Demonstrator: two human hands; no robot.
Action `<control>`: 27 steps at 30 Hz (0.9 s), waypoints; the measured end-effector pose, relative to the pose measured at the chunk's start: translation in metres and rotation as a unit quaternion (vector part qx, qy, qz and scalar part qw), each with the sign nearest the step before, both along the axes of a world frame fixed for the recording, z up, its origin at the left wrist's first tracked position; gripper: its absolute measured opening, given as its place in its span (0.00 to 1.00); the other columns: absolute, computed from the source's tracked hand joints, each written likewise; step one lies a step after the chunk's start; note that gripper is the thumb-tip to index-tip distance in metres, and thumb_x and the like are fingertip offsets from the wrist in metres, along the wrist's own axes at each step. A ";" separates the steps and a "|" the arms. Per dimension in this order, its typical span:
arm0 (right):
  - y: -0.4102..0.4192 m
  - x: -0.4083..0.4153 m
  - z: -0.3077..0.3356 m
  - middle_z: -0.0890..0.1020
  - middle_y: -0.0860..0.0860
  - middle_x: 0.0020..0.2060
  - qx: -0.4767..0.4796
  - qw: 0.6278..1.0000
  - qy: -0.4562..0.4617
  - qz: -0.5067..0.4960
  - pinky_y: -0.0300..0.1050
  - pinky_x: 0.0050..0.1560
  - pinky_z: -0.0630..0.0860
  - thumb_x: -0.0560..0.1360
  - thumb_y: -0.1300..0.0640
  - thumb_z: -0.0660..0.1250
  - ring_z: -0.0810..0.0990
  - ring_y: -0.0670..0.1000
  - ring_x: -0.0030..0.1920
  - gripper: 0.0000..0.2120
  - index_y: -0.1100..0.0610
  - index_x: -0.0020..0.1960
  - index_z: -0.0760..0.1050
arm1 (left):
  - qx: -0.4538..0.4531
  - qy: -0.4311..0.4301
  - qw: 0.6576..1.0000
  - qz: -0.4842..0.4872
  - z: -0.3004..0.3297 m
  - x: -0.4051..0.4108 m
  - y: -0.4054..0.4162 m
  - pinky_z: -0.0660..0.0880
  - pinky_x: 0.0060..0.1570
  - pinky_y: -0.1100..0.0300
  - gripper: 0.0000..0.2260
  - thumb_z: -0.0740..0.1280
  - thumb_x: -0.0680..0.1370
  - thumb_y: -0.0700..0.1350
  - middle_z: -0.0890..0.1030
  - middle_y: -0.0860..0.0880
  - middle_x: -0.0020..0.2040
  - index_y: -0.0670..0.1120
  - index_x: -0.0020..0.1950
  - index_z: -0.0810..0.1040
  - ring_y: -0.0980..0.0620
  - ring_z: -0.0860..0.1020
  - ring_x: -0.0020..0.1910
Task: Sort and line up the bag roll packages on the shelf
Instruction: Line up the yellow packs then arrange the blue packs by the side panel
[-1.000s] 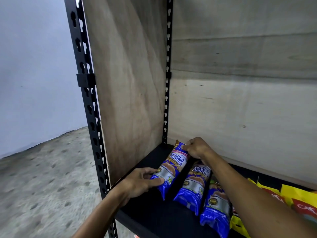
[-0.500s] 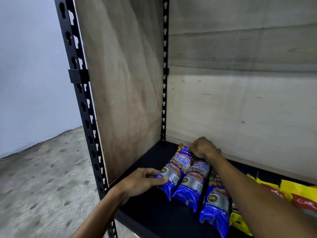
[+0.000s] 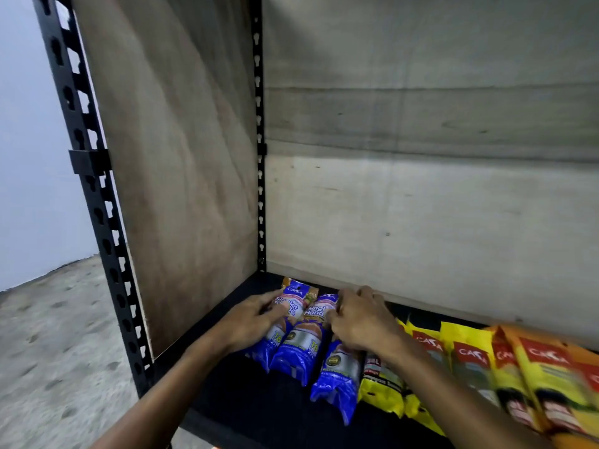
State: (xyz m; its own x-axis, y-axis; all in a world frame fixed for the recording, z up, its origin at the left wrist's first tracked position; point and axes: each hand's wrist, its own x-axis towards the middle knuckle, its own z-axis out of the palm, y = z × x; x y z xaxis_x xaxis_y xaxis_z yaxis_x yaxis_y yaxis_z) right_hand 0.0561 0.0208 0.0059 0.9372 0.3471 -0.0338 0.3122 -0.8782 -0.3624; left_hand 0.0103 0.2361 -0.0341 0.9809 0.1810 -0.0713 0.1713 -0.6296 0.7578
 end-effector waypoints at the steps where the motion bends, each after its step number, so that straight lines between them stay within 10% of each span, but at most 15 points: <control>1: -0.005 -0.011 0.001 0.67 0.58 0.70 -0.014 1.000 0.013 0.002 0.53 0.64 0.70 0.79 0.41 0.61 0.68 0.59 0.69 0.26 0.53 0.72 0.67 | 0.032 0.003 0.999 -0.006 0.001 0.005 -0.005 0.72 0.66 0.48 0.31 0.61 0.72 0.71 0.71 0.50 0.72 0.65 0.74 0.63 0.53 0.76 0.64; 8: -0.010 -0.032 -0.006 0.80 0.53 0.56 -0.032 0.999 0.037 0.010 0.44 0.45 0.69 0.79 0.47 0.65 0.75 0.52 0.50 0.17 0.57 0.62 0.76 | 0.190 0.062 0.979 -0.034 -0.006 0.008 -0.034 0.58 0.73 0.46 0.27 0.56 0.75 0.71 0.53 0.53 0.80 0.65 0.72 0.66 0.46 0.59 0.77; 27: 0.009 -0.010 -0.014 0.78 0.57 0.62 0.009 0.998 0.028 -0.048 0.46 0.53 0.76 0.78 0.51 0.68 0.78 0.56 0.59 0.18 0.59 0.64 0.75 | 0.170 0.047 0.983 -0.054 -0.007 0.007 -0.024 0.60 0.74 0.48 0.31 0.62 0.68 0.75 0.52 0.51 0.80 0.70 0.70 0.66 0.47 0.59 0.77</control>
